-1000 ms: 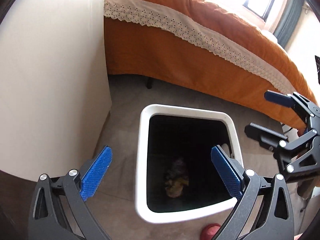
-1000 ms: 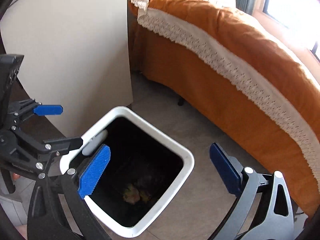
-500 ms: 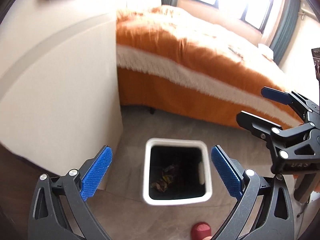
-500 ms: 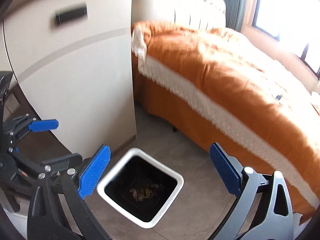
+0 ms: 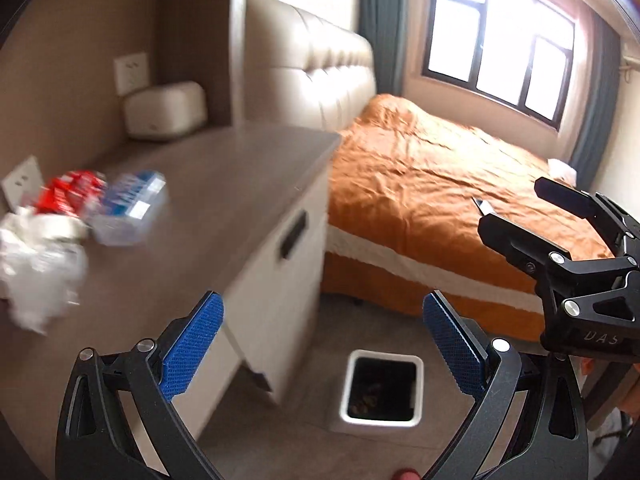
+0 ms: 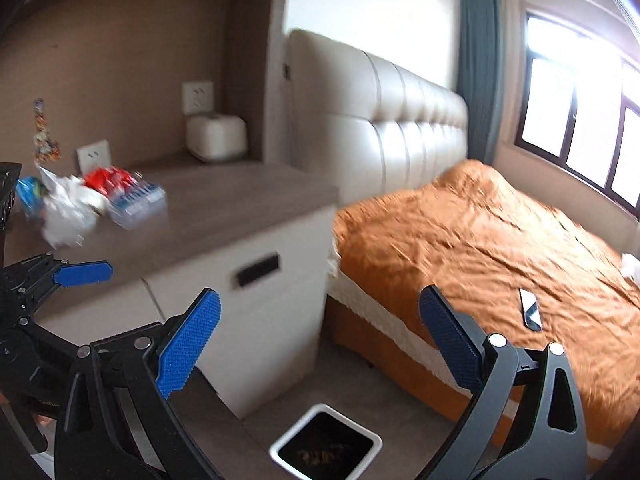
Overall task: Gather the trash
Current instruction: 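Move both grippers back to the desk trash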
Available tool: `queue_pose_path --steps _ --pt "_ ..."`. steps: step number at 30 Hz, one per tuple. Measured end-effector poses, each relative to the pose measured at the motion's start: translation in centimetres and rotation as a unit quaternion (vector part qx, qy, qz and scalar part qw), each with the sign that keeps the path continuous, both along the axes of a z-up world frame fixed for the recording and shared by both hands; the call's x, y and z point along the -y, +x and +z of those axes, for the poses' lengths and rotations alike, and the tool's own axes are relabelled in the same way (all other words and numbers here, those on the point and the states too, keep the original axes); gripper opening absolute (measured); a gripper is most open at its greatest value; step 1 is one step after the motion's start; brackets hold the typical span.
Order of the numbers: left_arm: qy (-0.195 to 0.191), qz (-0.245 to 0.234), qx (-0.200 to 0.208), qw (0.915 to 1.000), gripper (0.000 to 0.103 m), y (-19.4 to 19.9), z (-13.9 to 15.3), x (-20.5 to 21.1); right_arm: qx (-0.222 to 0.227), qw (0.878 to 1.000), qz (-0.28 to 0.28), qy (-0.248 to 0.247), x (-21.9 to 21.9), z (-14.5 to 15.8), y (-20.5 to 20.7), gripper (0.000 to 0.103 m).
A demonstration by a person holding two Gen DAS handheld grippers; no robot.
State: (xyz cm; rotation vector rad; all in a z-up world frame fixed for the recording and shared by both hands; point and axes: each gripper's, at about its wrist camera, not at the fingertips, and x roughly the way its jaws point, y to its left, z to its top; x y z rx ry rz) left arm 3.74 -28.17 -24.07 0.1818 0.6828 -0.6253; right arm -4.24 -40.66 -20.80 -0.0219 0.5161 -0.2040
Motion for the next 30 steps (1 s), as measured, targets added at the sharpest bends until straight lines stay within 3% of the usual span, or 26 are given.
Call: queue_pose_path --steps 7,15,20,24,30 --pt "0.02 0.083 0.036 0.9957 0.098 1.0 6.3 -9.5 0.051 0.995 0.08 0.009 -7.0 6.1 2.8 0.099" --pt "0.047 0.185 0.053 0.9802 0.098 3.1 8.8 -21.0 0.072 0.984 0.165 0.013 -16.1 9.6 6.8 0.099" --pt "0.057 0.217 0.044 0.9735 0.098 4.7 8.0 -26.9 0.049 0.98 0.193 0.014 -20.5 8.7 9.1 0.099" --pt "0.057 0.211 0.043 0.9748 0.098 5.5 7.2 -29.5 0.025 0.98 0.198 0.011 -23.0 7.0 10.7 0.099" --pt "0.065 0.239 0.044 0.9678 0.098 7.1 6.5 -33.5 -0.012 0.981 0.195 0.003 -25.1 4.6 12.3 0.099"
